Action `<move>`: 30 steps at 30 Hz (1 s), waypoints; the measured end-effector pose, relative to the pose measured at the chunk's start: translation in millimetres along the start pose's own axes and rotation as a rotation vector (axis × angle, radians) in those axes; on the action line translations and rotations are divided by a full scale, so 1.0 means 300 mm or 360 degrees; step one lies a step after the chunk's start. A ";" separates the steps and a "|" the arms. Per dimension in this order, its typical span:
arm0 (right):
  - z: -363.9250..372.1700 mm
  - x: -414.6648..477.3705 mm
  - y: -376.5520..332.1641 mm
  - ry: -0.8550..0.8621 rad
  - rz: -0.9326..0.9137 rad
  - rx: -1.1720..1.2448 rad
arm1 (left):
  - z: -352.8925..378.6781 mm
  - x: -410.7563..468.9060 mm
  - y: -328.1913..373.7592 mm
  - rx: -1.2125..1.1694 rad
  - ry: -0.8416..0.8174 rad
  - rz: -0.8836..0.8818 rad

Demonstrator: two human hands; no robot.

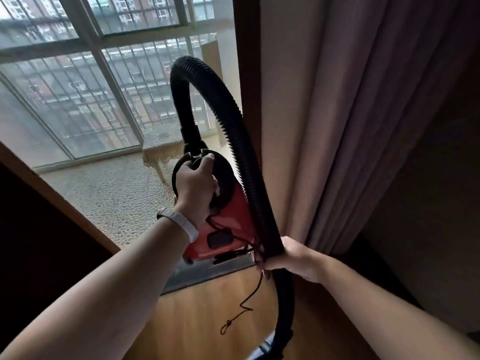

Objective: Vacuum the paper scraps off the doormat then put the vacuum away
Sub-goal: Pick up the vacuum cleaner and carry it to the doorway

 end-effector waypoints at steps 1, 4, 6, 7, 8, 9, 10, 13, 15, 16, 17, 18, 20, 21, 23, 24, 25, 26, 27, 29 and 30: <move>0.005 -0.004 0.014 -0.0005 0.0033 -0.0033 | -0.021 0.003 0.004 0.0022 0.0011 0.0003; 0.009 -0.030 0.036 0.0086 0.0106 -0.0091 | -0.083 0.018 0.020 0.0066 0.0010 -0.0024; -0.007 -0.048 -0.016 0.0168 0.0035 0.0001 | -0.127 0.026 0.018 0.0153 0.0012 -0.0016; -0.022 -0.055 -0.063 0.0184 -0.0037 0.0093 | -0.148 0.025 0.010 0.0235 0.0015 -0.0001; -0.041 -0.059 -0.117 0.0185 -0.0124 0.0173 | -0.166 0.023 0.000 0.0322 0.0004 0.0021; -0.063 -0.060 -0.174 0.0175 -0.0210 0.0228 | -0.180 0.021 -0.014 0.0402 -0.0021 0.0043; -0.084 -0.057 -0.229 0.0163 -0.0280 0.0267 | -0.192 0.022 -0.032 0.0476 -0.0047 0.0056; -0.128 -0.028 -0.370 0.0145 -0.0431 0.0286 | -0.202 0.012 -0.082 0.0664 -0.0071 0.0027; -0.136 0.004 -0.443 0.0217 -0.0496 0.0275 | -0.193 -0.003 -0.111 0.0687 -0.0115 -0.0015; -0.133 0.022 -0.472 0.0284 -0.0519 0.0280 | -0.186 -0.012 -0.122 0.0668 -0.0135 -0.0018; -0.126 0.042 -0.491 0.0354 -0.0534 0.0274 | -0.178 -0.022 -0.131 0.0637 -0.0142 -0.0008; -0.115 0.063 -0.503 0.0413 -0.0545 0.0255 | -0.172 -0.033 -0.138 0.0616 -0.0141 0.0010; -0.087 0.103 -0.510 0.0513 -0.0562 0.0222 | -0.159 -0.059 -0.140 0.0552 -0.0201 0.0058; -0.075 0.120 -0.510 0.0560 -0.0572 0.0220 | -0.149 -0.078 -0.138 0.0502 -0.0275 0.0049; -0.059 0.143 -0.512 0.0643 -0.0596 0.0230 | -0.126 -0.120 -0.130 0.0423 -0.0447 0.0005; -0.058 0.147 -0.513 0.0670 -0.0610 0.0243 | -0.114 -0.139 -0.127 0.0387 -0.0537 0.0000; -0.060 0.149 -0.514 0.0686 -0.0629 0.0261 | -0.101 -0.159 -0.121 0.0352 -0.0625 0.0000; -0.066 0.145 -0.515 0.0701 -0.0645 0.0279 | -0.094 -0.170 -0.120 0.0348 -0.0711 0.0017; -0.074 0.137 -0.518 0.0722 -0.0656 0.0301 | -0.087 -0.175 -0.123 0.0384 -0.0793 0.0049; -0.092 0.116 -0.528 0.0733 -0.0665 0.0370 | -0.076 -0.172 -0.140 0.0560 -0.0891 0.0093; -0.098 0.105 -0.535 0.0700 -0.0675 0.0414 | -0.070 -0.165 -0.157 0.0655 -0.0913 0.0086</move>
Point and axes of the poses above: each hand's wrist, its own x-axis towards the middle knuckle, its own z-axis out of the palm, y = z × x, the point moved 2 cm from there along x, towards the middle knuckle, and after that the axes turned 11 degrees about -z, right-handed, at the moved point
